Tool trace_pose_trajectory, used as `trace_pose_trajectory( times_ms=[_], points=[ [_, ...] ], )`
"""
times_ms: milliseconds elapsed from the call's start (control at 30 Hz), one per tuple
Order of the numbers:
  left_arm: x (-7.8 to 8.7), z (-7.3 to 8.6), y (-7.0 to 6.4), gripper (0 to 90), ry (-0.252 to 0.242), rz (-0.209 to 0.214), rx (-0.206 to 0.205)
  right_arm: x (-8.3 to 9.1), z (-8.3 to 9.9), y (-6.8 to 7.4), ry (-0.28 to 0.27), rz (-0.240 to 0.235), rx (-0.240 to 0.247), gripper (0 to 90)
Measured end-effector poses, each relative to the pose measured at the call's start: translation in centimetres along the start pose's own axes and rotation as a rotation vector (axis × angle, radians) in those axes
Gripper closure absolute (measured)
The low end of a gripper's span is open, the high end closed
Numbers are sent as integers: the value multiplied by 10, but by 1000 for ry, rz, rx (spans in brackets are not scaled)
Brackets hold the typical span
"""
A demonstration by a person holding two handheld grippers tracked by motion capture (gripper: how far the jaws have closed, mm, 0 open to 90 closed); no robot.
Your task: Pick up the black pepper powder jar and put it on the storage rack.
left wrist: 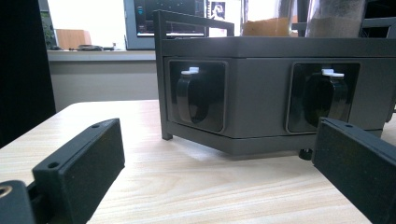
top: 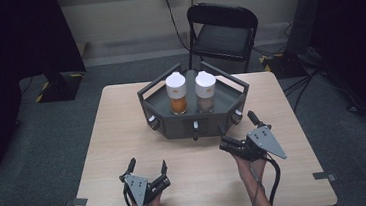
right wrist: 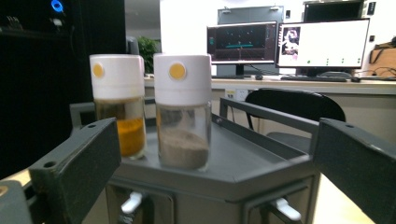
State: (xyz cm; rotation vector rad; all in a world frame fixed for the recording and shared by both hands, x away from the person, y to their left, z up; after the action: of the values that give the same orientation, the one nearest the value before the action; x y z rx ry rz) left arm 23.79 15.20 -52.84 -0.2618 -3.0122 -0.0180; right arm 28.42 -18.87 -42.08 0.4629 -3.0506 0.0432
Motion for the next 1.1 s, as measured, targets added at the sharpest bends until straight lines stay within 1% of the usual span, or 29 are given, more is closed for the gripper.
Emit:
trace_pose_trajectory(
  times_ms=[33,200,267,300,400,467,700,800,867,933,967,1100],
  points=[
    [0,0,0,15,0,0,0,1,0,0,1,-2,-1,0],
    [0,0,0,15,0,0,0,7,1,4,-5,23,26,0],
    [0,0,0,15,0,0,0,11,4,5,-21,27,26,0],
    [0,0,0,15,0,0,0,12,5,5,-19,32,31,0],
    [0,0,0,15,0,0,0,16,11,4,4,36,22,0],
    [0,0,0,15,0,0,0,19,15,3,-4,43,16,0],
    [0,0,0,15,0,0,0,27,28,-1,12,65,8,0],
    [0,0,0,15,0,0,0,30,32,-2,14,71,12,0],
    [0,0,0,14,0,0,0,32,34,-1,17,88,18,0],
    [0,0,0,15,0,0,0,36,39,-1,-6,108,31,0],
    [0,0,0,14,0,0,0,37,40,0,-6,116,37,0],
    [0,0,0,15,0,0,0,42,49,-2,8,120,26,0]
  ],
)
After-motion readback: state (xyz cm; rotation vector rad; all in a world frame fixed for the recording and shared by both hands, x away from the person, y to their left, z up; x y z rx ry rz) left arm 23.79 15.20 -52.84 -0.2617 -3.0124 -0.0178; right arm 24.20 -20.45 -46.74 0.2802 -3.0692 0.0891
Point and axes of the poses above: each handheld gripper's, and its own axes: x roughly backward along the jaws, z roughly out of its underside, y roughly to its left, the point moved 8 cm from there along -x, roughly forward along the jaws, and after that the axes turned 10 degrees about y, right-handed, at the moved point
